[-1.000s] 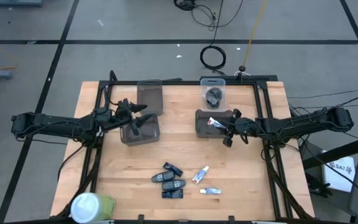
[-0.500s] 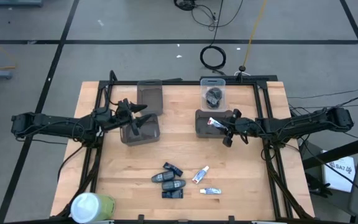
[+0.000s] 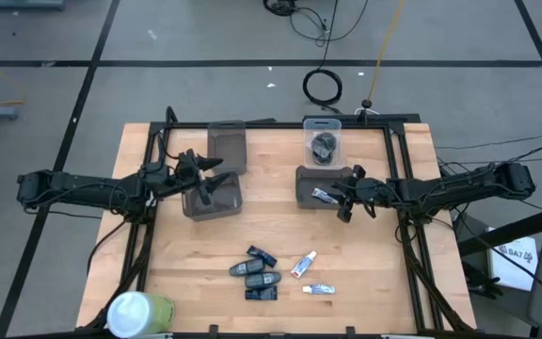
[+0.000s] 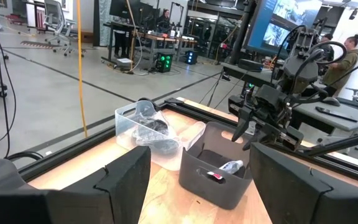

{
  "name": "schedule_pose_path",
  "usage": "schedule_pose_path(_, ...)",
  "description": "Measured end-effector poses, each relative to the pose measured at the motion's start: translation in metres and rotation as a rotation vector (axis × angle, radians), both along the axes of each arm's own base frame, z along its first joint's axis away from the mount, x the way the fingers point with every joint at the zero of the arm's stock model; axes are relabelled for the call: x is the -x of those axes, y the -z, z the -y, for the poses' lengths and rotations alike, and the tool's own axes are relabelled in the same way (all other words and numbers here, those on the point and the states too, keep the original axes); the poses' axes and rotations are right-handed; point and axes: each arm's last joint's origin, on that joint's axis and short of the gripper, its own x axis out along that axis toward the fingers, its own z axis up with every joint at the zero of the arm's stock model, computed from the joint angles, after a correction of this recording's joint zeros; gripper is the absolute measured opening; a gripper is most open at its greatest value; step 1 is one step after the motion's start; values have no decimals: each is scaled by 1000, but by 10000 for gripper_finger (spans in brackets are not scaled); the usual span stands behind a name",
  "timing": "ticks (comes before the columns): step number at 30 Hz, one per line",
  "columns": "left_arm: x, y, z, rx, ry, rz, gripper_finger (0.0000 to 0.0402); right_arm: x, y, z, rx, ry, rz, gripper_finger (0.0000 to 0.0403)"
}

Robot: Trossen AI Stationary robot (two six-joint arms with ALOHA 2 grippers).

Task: Pick & Place Travel size toiletries
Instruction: Put the bottom white toothpaste into the bottom right black bin

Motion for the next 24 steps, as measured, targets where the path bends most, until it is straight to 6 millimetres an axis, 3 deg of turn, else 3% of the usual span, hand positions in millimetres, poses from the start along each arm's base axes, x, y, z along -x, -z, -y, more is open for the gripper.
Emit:
schedule_pose_path(15,0,0,0,0,0,-1,271,-11,-19,-11,67,-104,200,137)
schedule_pose_path(24,0,0,0,0,0,0,271,-14,-25,-31,-103,-365,298,137)
